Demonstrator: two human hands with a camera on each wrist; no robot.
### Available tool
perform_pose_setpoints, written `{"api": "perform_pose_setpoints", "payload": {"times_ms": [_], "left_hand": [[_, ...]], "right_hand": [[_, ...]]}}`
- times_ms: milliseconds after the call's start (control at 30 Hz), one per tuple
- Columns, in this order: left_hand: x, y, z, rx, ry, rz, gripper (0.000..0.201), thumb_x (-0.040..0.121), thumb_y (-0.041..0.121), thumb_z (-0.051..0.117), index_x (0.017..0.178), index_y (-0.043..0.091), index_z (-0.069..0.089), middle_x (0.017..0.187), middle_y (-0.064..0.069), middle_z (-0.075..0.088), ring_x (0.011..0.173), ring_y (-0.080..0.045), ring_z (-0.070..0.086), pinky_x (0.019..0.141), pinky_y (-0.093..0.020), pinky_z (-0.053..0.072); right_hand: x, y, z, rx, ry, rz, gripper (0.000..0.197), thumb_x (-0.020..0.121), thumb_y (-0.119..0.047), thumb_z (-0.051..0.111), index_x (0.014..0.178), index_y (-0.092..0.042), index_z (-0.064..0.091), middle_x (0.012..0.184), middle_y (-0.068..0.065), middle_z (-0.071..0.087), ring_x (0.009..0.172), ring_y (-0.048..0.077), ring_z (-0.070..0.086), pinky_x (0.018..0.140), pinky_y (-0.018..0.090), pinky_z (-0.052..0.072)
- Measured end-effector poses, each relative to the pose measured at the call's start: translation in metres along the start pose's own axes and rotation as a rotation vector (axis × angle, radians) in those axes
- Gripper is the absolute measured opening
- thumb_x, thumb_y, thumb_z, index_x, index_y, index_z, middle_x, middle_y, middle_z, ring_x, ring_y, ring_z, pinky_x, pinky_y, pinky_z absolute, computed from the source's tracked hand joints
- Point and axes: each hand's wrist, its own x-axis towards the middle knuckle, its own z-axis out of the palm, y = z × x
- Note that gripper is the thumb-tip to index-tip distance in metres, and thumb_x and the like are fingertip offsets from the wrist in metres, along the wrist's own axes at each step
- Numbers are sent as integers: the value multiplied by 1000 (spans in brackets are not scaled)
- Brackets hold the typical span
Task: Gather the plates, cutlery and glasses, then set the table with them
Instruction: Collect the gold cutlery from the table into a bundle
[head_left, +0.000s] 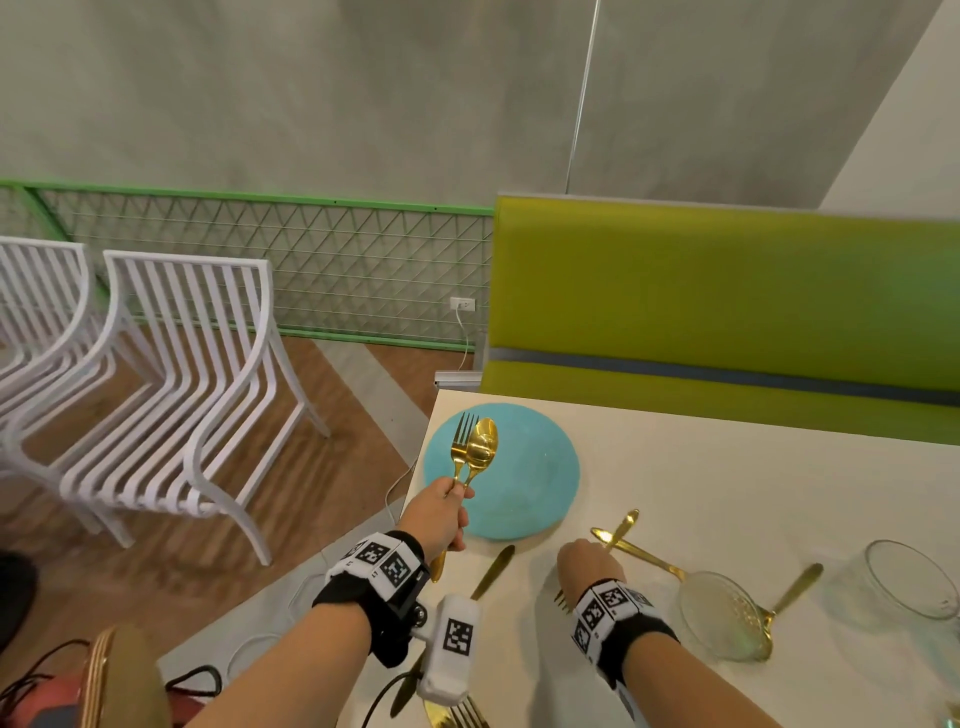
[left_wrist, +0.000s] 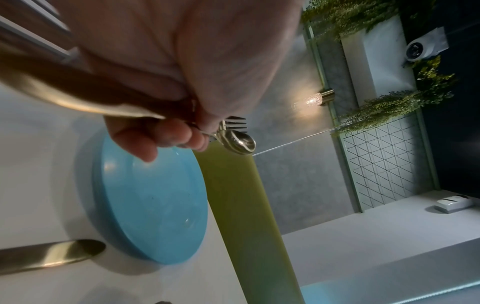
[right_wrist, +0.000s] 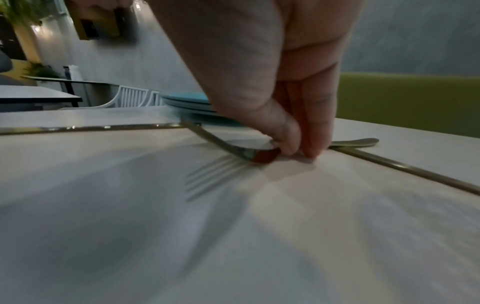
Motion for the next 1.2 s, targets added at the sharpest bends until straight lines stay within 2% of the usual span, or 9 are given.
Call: {"api": "perform_pose_setpoints", "payload": {"times_ms": [400, 533, 633, 700, 767, 900, 1067, 1133, 1200], "left_hand": [[0, 2, -3, -1, 1, 32, 25, 101, 18, 32, 89, 14, 54, 72, -4, 47, 54, -13, 46, 60, -25, 47], [-3, 15, 1, -100, -9, 33, 25, 101, 14, 30, 86, 9, 49, 75, -9, 54, 58, -18, 54, 60, -26, 48], [-4, 29, 13, -143, -30, 60, 22, 101, 13, 29, 90, 6, 47, 79, -10, 61, 69, -20, 60, 67, -28, 49], [-6, 40, 26, -130, -49, 95, 23, 101, 14, 30, 88, 8, 48, 83, -8, 63, 78, -20, 61, 72, -28, 48], [-8, 50, 42, -105, -73, 140, 26, 100, 13, 31, 81, 11, 49, 83, -7, 62, 82, -21, 60, 75, -27, 48], [-15, 69, 79, -71, -164, 202, 28, 100, 12, 31, 77, 11, 47, 73, -7, 59, 65, -20, 58, 58, -21, 49], [-14, 78, 116, 17, -191, 232, 29, 101, 18, 28, 79, 14, 46, 64, -2, 47, 44, -12, 42, 47, -20, 40], [-9, 79, 124, 23, -185, 208, 28, 101, 18, 28, 82, 14, 48, 65, -2, 45, 48, -13, 40, 49, -22, 39], [-4, 78, 130, 24, -178, 183, 28, 101, 17, 28, 83, 15, 49, 66, -2, 44, 51, -13, 39, 50, -23, 39]], "right_hand": [[-8, 2, -12, -20, 70, -180, 34, 97, -2, 33, 125, -2, 50, 129, 18, 50, 120, 30, 52, 99, 36, 41], [-12, 5, -53, 384, 272, -135, 19, 91, -7, 48, 100, -8, 64, 109, 14, 64, 107, 27, 59, 88, 29, 44], [-19, 12, -86, 933, 378, -89, 30, 81, -2, 63, 60, -19, 53, 64, 4, 60, 68, 25, 65, 59, 22, 51], [-27, 20, -103, 1308, 334, -76, 28, 78, 3, 67, 61, -14, 54, 58, 4, 59, 49, 17, 62, 46, 16, 51], [-33, 29, -114, 1505, 266, -82, 18, 79, 2, 69, 69, -8, 59, 59, 7, 63, 44, 8, 63, 46, 16, 53], [-37, 52, -122, 1673, 171, -128, 17, 83, 2, 66, 73, -6, 55, 48, 2, 65, 41, 6, 63, 46, 17, 55], [-40, 93, -125, 1401, 198, -100, 11, 84, -10, 67, 77, -8, 59, 69, 7, 65, 49, 9, 63, 50, 20, 55], [-40, 119, -124, 1019, 242, -60, 12, 85, -20, 67, 89, -9, 66, 86, 8, 68, 68, 15, 65, 60, 24, 55], [-34, 147, -116, 507, 235, 0, 26, 88, -24, 62, 110, -10, 65, 111, 8, 66, 99, 21, 63, 82, 30, 53]]}}
